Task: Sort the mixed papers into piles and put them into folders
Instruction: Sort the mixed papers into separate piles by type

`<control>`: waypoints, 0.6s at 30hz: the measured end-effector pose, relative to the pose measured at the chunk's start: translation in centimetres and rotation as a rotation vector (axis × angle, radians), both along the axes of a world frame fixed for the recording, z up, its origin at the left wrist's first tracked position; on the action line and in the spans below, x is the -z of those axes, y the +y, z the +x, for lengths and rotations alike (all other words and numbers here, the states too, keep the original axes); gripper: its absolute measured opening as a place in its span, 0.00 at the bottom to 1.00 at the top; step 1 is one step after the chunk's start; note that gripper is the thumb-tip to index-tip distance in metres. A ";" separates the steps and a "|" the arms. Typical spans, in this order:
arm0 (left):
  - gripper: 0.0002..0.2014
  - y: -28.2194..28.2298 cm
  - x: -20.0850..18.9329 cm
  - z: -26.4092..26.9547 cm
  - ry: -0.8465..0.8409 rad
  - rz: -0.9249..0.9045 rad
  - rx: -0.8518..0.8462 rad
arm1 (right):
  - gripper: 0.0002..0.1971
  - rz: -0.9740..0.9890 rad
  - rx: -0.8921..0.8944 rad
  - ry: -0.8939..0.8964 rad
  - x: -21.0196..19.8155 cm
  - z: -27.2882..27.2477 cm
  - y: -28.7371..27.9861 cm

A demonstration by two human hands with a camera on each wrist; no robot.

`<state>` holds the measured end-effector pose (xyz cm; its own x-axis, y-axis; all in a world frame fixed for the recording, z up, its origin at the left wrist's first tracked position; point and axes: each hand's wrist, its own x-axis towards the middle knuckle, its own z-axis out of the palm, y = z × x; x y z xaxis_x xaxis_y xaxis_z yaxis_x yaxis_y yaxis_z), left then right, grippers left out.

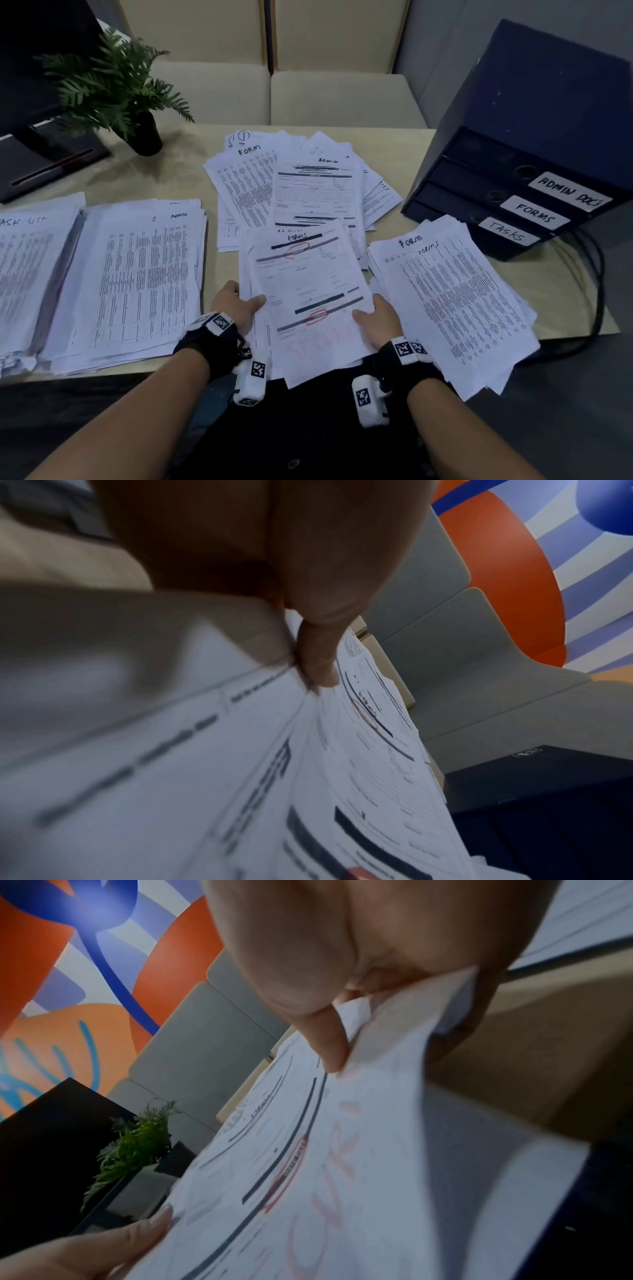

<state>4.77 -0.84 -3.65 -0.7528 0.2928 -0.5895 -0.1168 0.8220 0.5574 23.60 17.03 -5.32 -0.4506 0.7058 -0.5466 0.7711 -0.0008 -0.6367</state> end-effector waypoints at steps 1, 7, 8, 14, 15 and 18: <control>0.19 0.0 0.0 0.0 0.004 0.011 0.004 | 0.07 0.005 0.000 -0.011 -0.1 -0.1 0.1; 0.20 0.1 0.2 -0.3 0.005 0.046 0.009 | 0.13 0.001 0.054 0.059 -3.5 0.9 2.9; 0.18 0.2 0.2 -0.4 -0.003 0.050 0.000 | 0.13 0.043 0.088 0.056 -4.6 1.5 4.0; 0.11 1.0 0.1 -0.1 0.006 0.090 -0.015 | 0.14 0.306 0.096 -0.148 -6.5 6.9 12.6; 0.14 1.1 0.5 -0.1 0.012 0.101 -0.020 | 0.15 0.316 0.090 -0.181 -5.8 7.4 13.7; 0.22 1.8 0.8 0.5 0.019 0.102 -0.038 | 0.18 0.337 0.146 -0.267 -4.2 7.8 15.5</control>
<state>5.23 0.95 -4.49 -0.7754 0.3218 -0.5434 -0.1353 0.7558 0.6407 31.44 32.56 -1.13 -0.2075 0.9099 -0.3592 0.9156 0.0513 -0.3989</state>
